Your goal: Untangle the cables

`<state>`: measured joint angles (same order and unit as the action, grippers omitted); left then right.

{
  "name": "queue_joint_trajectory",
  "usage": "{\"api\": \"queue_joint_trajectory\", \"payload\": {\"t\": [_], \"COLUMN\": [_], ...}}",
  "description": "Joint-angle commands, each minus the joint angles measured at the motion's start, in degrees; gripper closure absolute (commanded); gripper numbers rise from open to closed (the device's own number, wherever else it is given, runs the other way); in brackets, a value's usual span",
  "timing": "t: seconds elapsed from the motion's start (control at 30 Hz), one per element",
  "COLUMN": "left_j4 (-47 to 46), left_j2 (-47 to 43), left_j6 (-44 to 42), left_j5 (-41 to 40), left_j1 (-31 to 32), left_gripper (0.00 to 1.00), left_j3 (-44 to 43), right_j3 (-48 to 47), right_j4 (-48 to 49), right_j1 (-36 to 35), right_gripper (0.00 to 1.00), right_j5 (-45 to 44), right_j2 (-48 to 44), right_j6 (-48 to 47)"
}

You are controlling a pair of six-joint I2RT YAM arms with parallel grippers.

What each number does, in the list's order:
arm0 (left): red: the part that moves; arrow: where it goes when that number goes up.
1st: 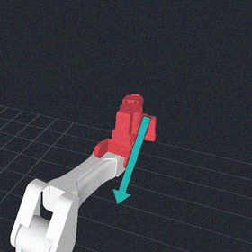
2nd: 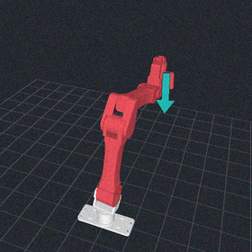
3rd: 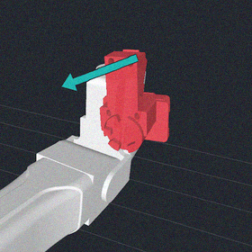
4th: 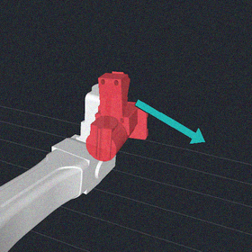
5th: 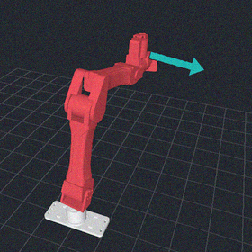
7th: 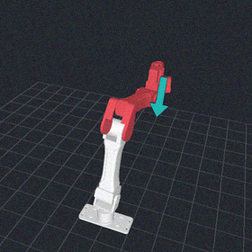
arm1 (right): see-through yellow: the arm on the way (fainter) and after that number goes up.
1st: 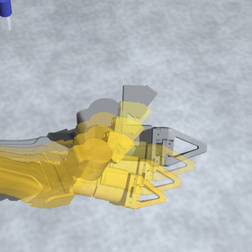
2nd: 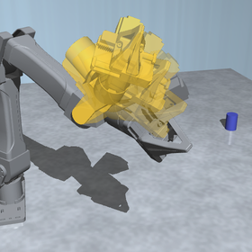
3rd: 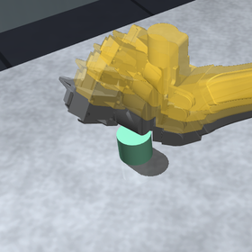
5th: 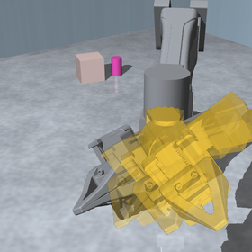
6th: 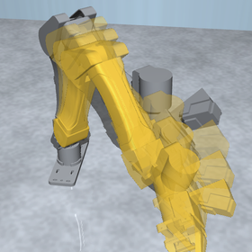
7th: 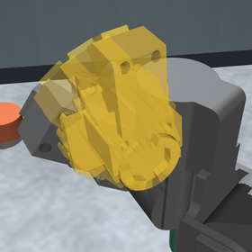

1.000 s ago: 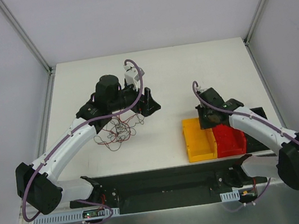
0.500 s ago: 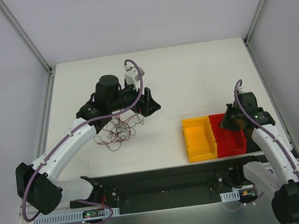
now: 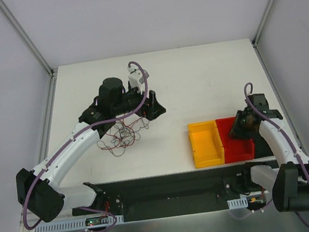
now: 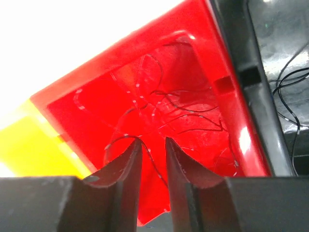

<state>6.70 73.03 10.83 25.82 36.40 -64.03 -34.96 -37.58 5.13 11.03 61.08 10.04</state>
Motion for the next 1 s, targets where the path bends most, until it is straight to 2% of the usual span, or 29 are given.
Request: {"api": "queue_joint_trajectory", "payload": {"t": [0.0, 0.13, 0.4, 0.53, 0.73, 0.87, 0.93, 0.97], "left_j4": [-0.5, -0.5, -0.3, -0.3, -0.2, -0.2, -0.3, -0.3], "left_j2": [-2.2, -2.3, -3.2, -4.0, -4.7, -5.4, -5.1, -4.7], "left_j6": [-1.5, -1.8, -2.6, -2.6, -3.1, -2.7, -1.7, -0.7], "left_j5": [-1.2, -2.7, -5.3, -6.2, -6.3, -9.6, -12.5, -13.9], "left_j1": [0.3, 0.3, 0.3, 0.3, 0.3, 0.2, -0.5, -1.2], "left_gripper": [0.15, 0.14, 0.14, 0.14, 0.14, 0.10, 0.06, 0.05], "left_j3": [-1.1, -0.7, -0.5, -0.3, -0.4, 0.1, 0.6, 0.8], "right_j3": [-5.7, -9.5, -11.4, -11.1, -11.0, -13.5, -15.2, -16.2], "right_j4": [-5.6, -9.7, -11.5, -8.7, 0.3, 0.8, 1.0, 1.7], "right_j1": [-0.1, -0.1, 0.0, 0.0, -0.1, -1.4, -5.0, -9.0], "right_gripper": [0.66, 0.57, 0.54, 0.55, 0.55, 0.52, 0.40, 0.34], "right_j5": [2.4, 2.9, 0.6, 0.7, 5.8, 4.5, 0.5, -1.9], "right_j2": [-6.8, -8.3, -9.2, -8.3, -6.7, -4.7, -5.8, -6.0], "right_j6": [-1.9, -3.0, -5.1, -4.5, 3.1, 1.7, -0.8, -1.7]}}
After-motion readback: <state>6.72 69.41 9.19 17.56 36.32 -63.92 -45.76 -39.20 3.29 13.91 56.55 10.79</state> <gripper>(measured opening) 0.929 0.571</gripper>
